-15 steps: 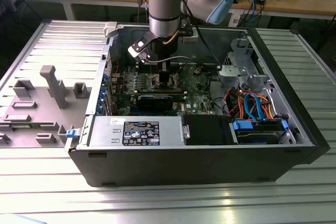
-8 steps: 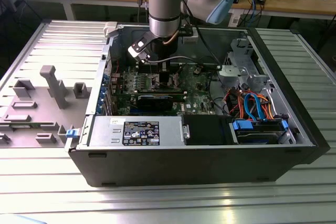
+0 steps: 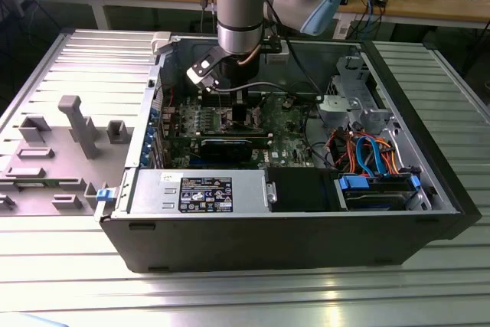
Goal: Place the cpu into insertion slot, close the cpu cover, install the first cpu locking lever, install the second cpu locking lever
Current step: 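Place the cpu into insertion slot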
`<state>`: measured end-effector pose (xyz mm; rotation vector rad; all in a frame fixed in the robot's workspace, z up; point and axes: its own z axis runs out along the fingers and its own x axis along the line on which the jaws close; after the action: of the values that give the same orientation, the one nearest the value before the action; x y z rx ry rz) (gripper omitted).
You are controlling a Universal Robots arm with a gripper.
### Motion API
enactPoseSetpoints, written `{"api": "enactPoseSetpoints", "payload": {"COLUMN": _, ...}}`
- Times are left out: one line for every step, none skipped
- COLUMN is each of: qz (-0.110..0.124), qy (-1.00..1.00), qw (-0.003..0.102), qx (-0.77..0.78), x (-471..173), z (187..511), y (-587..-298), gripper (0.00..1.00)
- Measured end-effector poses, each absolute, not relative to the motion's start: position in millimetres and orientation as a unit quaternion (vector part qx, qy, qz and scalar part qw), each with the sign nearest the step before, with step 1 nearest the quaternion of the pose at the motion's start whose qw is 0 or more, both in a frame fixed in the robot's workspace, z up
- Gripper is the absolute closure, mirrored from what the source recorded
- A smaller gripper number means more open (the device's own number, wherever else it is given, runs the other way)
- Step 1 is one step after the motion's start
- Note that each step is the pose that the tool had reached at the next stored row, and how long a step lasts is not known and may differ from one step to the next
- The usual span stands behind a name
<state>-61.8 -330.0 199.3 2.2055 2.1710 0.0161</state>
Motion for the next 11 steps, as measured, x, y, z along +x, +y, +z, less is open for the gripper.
{"api": "enactPoseSetpoints", "payload": {"qz": 0.005, "qy": 0.701, "qw": 0.023, "qx": 0.712, "x": -61.8, "z": 199.3, "y": -330.0, "gripper": 0.38}}
{"api": "enactPoseSetpoints", "payload": {"qz": 0.005, "qy": 0.701, "qw": 0.023, "qx": 0.712, "x": -61.8, "z": 199.3, "y": -330.0, "gripper": 0.38}}
{"api": "enactPoseSetpoints", "payload": {"qz": 0.005, "qy": 0.701, "qw": 0.023, "qx": 0.712, "x": -61.4, "z": 199.2, "y": -330.0, "gripper": 0.38}}
{"api": "enactPoseSetpoints", "payload": {"qz": 0.005, "qy": 0.701, "qw": 0.023, "qx": 0.713, "x": -60.6, "z": 199.2, "y": -330.0, "gripper": 0.38}}
{"api": "enactPoseSetpoints", "payload": {"qz": 0.005, "qy": 0.701, "qw": 0.023, "qx": 0.712, "x": -59.9, "z": 199.2, "y": -330.0, "gripper": 0.38}}
{"api": "enactPoseSetpoints", "payload": {"qz": 0.005, "qy": 0.701, "qw": 0.023, "qx": 0.712, "x": -59.1, "z": 199.2, "y": -330.0, "gripper": 0.38}}
{"api": "enactPoseSetpoints", "payload": {"qz": 0.005, "qy": 0.701, "qw": 0.023, "qx": 0.712, "x": -59.1, "z": 199.3, "y": -330.0, "gripper": 0.38}}
{"api": "enactPoseSetpoints", "payload": {"qz": 0.005, "qy": 0.701, "qw": 0.023, "qx": 0.712, "x": -59.1, "z": 199.3, "y": -330.0, "gripper": 0.38}}
{"api": "enactPoseSetpoints", "payload": {"qz": 0.005, "qy": 0.701, "qw": 0.023, "qx": 0.712, "x": -59.1, "z": 199.3, "y": -330.0, "gripper": 0.38}}
{"api": "enactPoseSetpoints", "payload": {"qz": 0.005, "qy": 0.701, "qw": 0.023, "qx": 0.712, "x": -59.1, "z": 199.3, "y": -330.0, "gripper": 0.38}}
{"api": "enactPoseSetpoints", "payload": {"qz": 0.005, "qy": 0.701, "qw": 0.023, "qx": 0.712, "x": -59.0, "z": 199.3, "y": -330.0, "gripper": 0.38}}
